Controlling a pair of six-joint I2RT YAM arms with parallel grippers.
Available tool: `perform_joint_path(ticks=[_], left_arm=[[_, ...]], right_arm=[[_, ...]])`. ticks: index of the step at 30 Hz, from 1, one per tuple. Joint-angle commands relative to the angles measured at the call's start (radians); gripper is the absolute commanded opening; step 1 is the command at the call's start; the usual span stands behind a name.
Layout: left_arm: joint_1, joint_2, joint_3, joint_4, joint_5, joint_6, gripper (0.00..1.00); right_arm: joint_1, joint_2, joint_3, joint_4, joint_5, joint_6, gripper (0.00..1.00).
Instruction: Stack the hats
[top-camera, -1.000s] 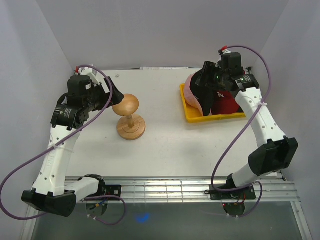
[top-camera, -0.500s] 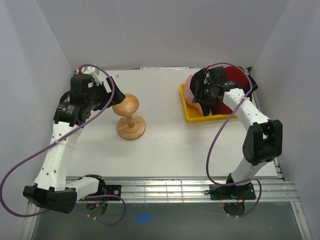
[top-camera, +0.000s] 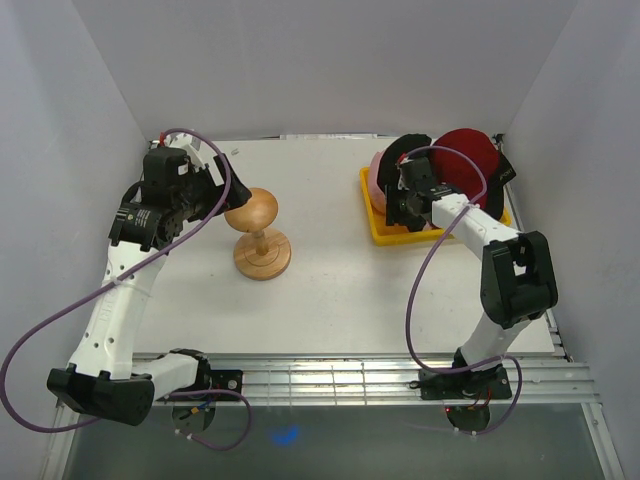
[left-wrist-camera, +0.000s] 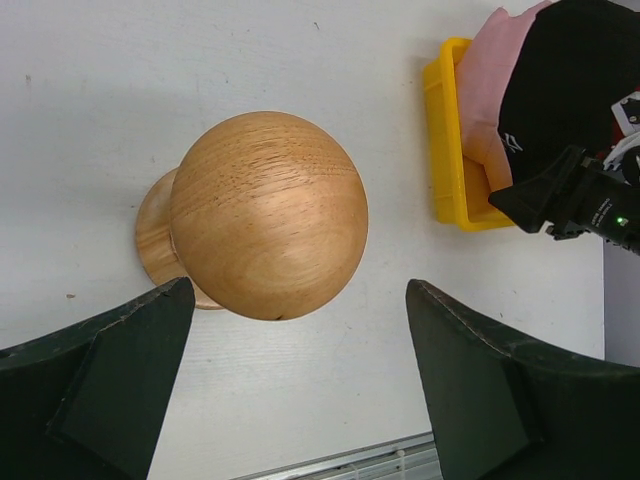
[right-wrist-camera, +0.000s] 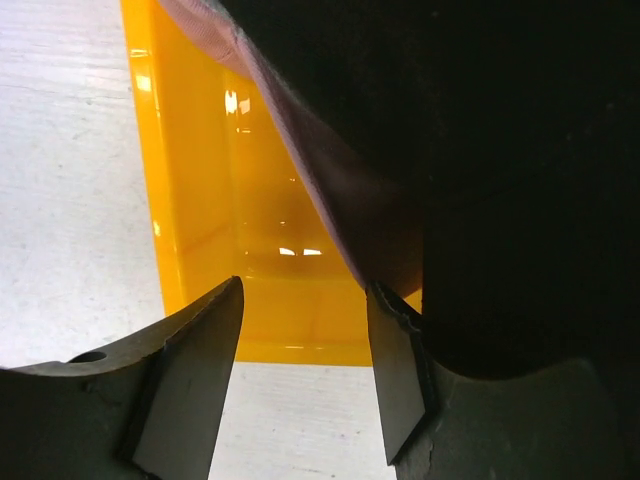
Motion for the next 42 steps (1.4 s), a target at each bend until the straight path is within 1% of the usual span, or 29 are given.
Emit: perform_joint_path(ticks=[1,4,8,12,15,20,21,24,28,35,40,42], left_arm=[[-0.004,-0.006,-0.013,0.011,-0.007,0.015,0.98],[-0.004,-0.006,-0.017,0.011,-0.015,0.018,0.98],[-0.004,-0.011,-0.026,0.011,-0.020,0.018,0.98],[-0.004,-0.014,-0.030,0.011,-0.023,0.018,0.98],[-0.004,-0.017,-0.030,0.011,-0.024,0.022,0.98],[-0.004,-0.021,-0.020,0.005,-0.029,0.029,0.98],[-0.004,-0.021,-0.017,0.002,-0.029,0.031,0.98],[-0.004,-0.027,-0.011,-0.003,-0.035,0.037,0.98],[-0.004,-0.029,-0.010,-0.004,-0.040,0.037,0.98],[-0.004,-0.031,-0.017,-0.004,-0.035,0.038,0.98],[-0.005,-0.034,-0.020,-0.004,-0.038,0.041,0.98],[-0.004,-0.035,-0.025,-0.003,-0.041,0.040,0.98]], right_arm=[[0.006,-0.015,-0.057,0.142,0.103,-0.042,0.59],[0.021,-0.013,-0.083,0.202,0.138,-0.055,0.58],[0.078,-0.019,-0.081,0.230,0.298,-0.091,0.56],[0.129,-0.033,-0.097,0.293,0.405,-0.156,0.56],[0.160,-0.012,-0.092,0.299,0.472,-0.193,0.56],[0.172,0.030,-0.091,0.301,0.511,-0.218,0.54],[0.172,0.036,-0.097,0.315,0.514,-0.219,0.52],[0.172,0.057,-0.085,0.322,0.534,-0.264,0.49],[0.173,0.074,-0.071,0.328,0.558,-0.308,0.49],[0.172,0.106,-0.074,0.350,0.546,-0.335,0.48],[0.172,0.154,-0.055,0.347,0.544,-0.335,0.45],[0.173,0.169,-0.042,0.341,0.543,-0.332,0.43]])
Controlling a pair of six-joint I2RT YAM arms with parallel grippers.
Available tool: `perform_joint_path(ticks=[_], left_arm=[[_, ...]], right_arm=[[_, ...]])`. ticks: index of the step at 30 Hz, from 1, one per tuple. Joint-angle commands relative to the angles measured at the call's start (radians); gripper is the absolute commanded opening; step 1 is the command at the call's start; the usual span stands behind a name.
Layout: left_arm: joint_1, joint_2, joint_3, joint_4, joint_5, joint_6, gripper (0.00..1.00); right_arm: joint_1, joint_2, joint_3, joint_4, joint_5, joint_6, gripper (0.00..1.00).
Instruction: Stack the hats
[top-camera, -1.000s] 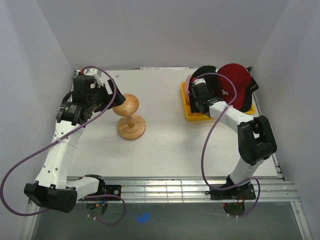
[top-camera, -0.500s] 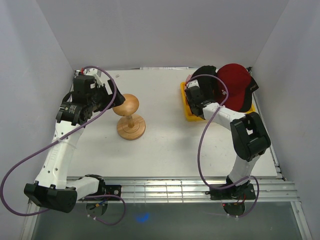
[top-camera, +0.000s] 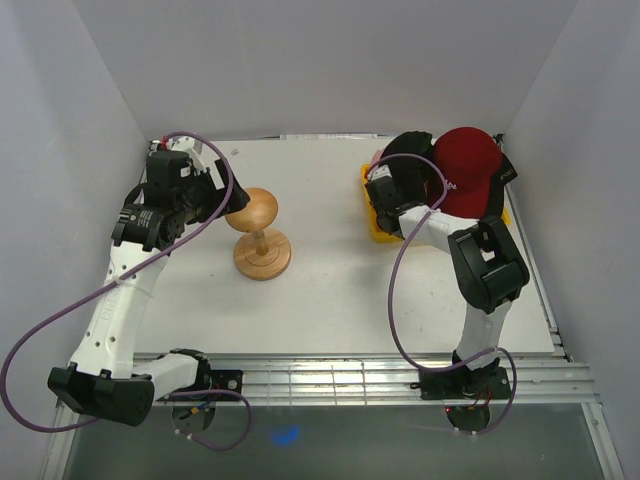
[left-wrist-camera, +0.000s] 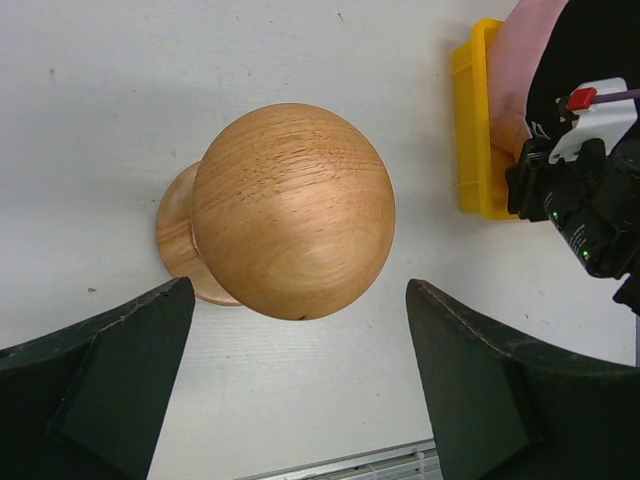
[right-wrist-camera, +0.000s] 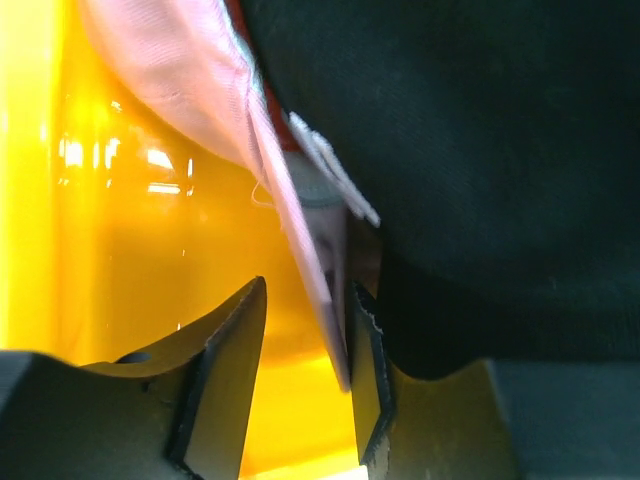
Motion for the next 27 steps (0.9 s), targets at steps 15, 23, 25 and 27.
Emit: perform_joint_path(ticks=[15,23,25,27], left_arm=[[-0.004,-0.072,-0.004,-0.001,-0.038,0.011,0.98],[-0.004,-0.094,-0.006,-0.002,-0.037,-0.002,0.98],[-0.004,-0.094,-0.002,-0.004,-0.040,-0.002,0.98],[-0.004,-0.092,-0.004,-0.004,-0.040,-0.003,0.98]], right_arm=[[-0.003,0.009,0.203,-0.079,-0.069,0.075,0.08],[-0.125,-0.166,0.259,-0.168,-0.489,0.287,0.08],[-0.193,-0.194,0.242,-0.155,-0.659,0.366,0.08],[-0.252,-0.240,0.191,-0.097,-0.760,0.434,0.08]])
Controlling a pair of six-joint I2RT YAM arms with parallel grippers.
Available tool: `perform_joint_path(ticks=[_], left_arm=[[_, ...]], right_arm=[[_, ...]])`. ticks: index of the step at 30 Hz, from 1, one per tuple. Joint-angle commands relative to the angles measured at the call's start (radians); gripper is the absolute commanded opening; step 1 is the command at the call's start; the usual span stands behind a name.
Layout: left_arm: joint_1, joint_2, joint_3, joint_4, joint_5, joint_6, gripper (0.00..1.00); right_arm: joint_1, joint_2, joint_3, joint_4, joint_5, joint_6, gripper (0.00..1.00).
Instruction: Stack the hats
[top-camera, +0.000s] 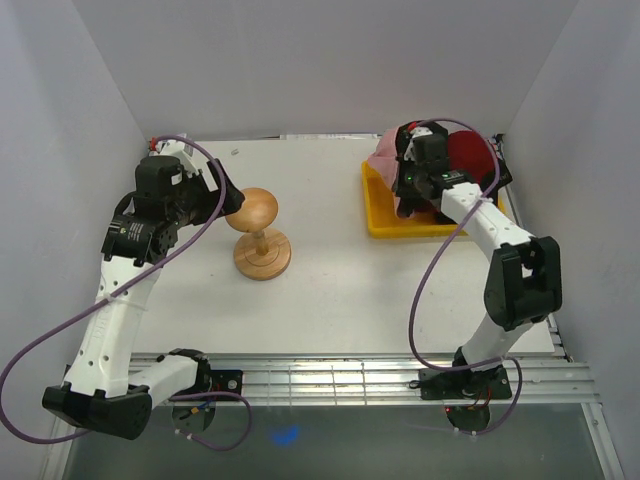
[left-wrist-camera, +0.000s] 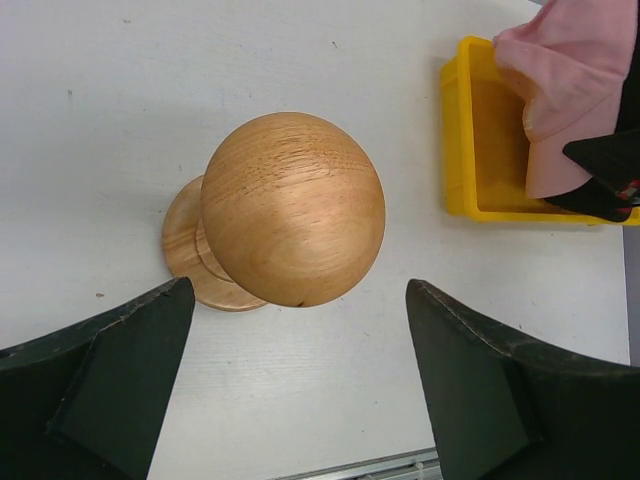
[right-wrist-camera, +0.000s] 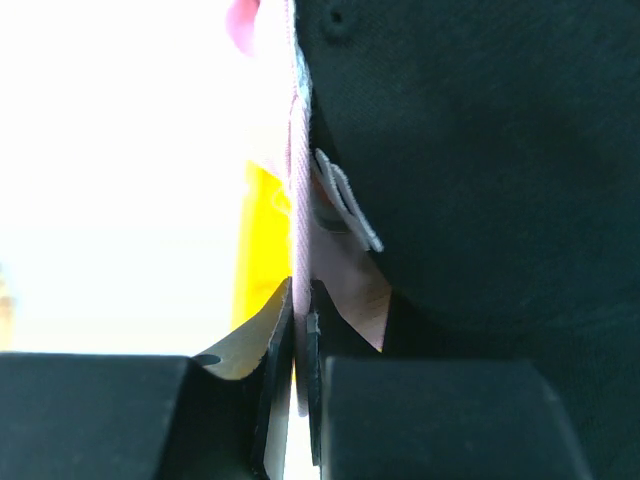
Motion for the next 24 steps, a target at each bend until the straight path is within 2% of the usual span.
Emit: perform_joint_path(ticks=[1,4,10,13,20,24], left_arm=[[-0.004,-0.023,0.000,-0.004,-0.010,-0.003,0.98],[-0.004,-0.023,0.000,-0.004,-0.009,-0.009,0.98],[-0.004,-0.022,-0.003,-0.004,-0.021,-0.008,0.98],[-0.004,-0.026,-0.003,-0.004,-0.027,-0.006,0.98],[-0.004,-0.031,-0.003,-0.007,-0.027,0.004,0.98],[-0.004,-0.029,0.012,-0.010,-0.067,0.011,0.98]], right_arm=[[-0.096,-0.111,-0.031,0.137,-0.293,0.161,0.08],[-0.138,-0.171,-0.088,0.204,-0.447,0.216,0.08],[-0.173,-0.242,-0.148,0.266,-0.583,0.289,0.08],[-0.182,-0.262,-0.198,0.348,-0.663,0.361,0.08],[-0.204,-0.280,-0.289,0.586,-0.786,0.560,0.08],[-0.204,-0.262,-0.266,0.697,-0.831,0.658,0.08]])
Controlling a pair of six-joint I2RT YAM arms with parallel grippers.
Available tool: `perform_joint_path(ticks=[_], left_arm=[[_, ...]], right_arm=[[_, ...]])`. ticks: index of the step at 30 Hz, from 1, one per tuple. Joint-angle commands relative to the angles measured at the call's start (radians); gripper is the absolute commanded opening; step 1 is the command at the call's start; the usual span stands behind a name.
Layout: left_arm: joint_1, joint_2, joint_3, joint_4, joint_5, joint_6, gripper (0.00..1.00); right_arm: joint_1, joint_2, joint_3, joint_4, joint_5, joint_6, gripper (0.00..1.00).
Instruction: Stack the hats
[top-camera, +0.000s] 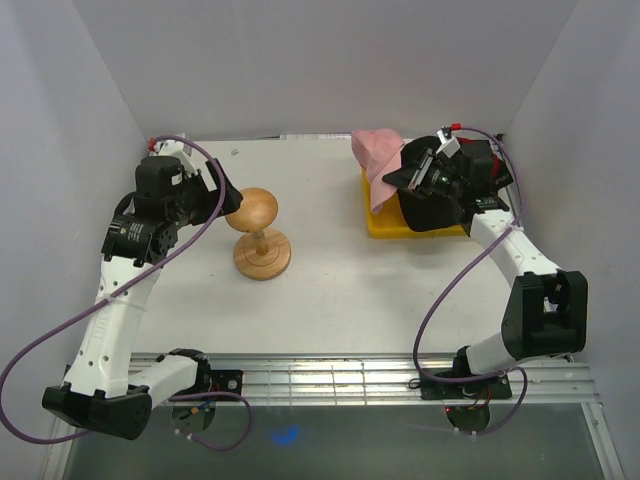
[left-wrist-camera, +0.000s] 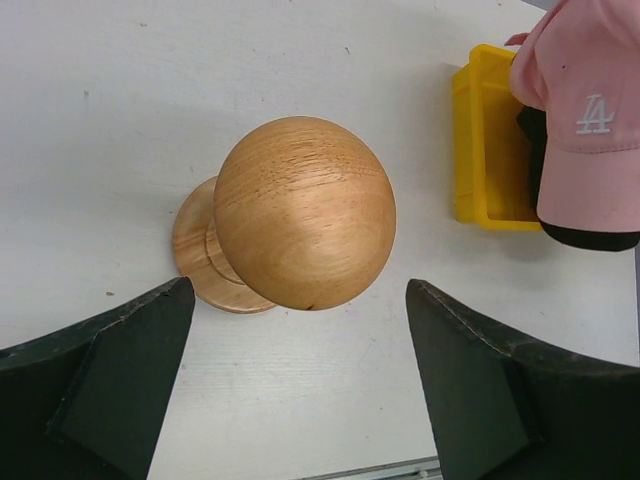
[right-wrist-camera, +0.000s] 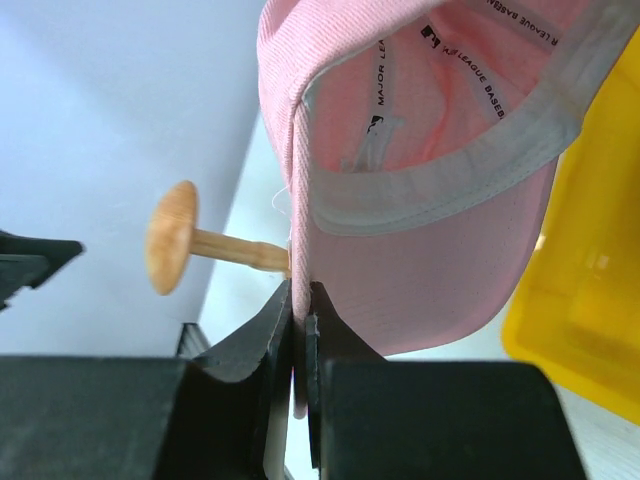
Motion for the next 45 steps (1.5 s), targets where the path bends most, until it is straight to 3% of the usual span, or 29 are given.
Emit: perform_joint_path(ticks=[1,7,10,13,20,35,39,45], left_arm=[[-0.005,-0.027,0.015,-0.010,-0.041,0.016,0.98],[-0.004,-0.018,0.053,-0.013,-0.064,0.011,0.98],[-0.004,-0.006,0.113,-0.021,-0.081,-0.015,0.98],[-0.004,0.034,0.185,-0.036,-0.075,-0.038,0.98],[-0.004,0.116,0.394,-0.056,-0.063,-0.073,0.98],[-0.004,0.143,0.408,-0.058,-0.082,-0.061,0.98],[-0.004,0.162,0.455,-0.085,-0.113,-0.049,0.98],[-0.004,0.166,0.400,-0.085,-0.109,-0.054,0.98]], right_arm=[[-0.005,-0.015,0.031,0.235,-0.099,0.130,0.08],[-0.003,0.028,0.028,0.489,-0.149,0.370,0.08],[0.020,0.042,0.062,0.520,-0.149,0.417,0.08],[0.076,0.043,0.118,0.474,-0.131,0.409,0.08],[0.275,0.052,0.091,0.664,-0.024,0.587,0.08],[0.582,0.198,0.033,1.019,0.205,0.817,0.08],[0.627,0.229,-0.038,1.105,0.252,0.851,0.08],[0.647,0.218,-0.206,1.204,0.306,0.874,0.08]])
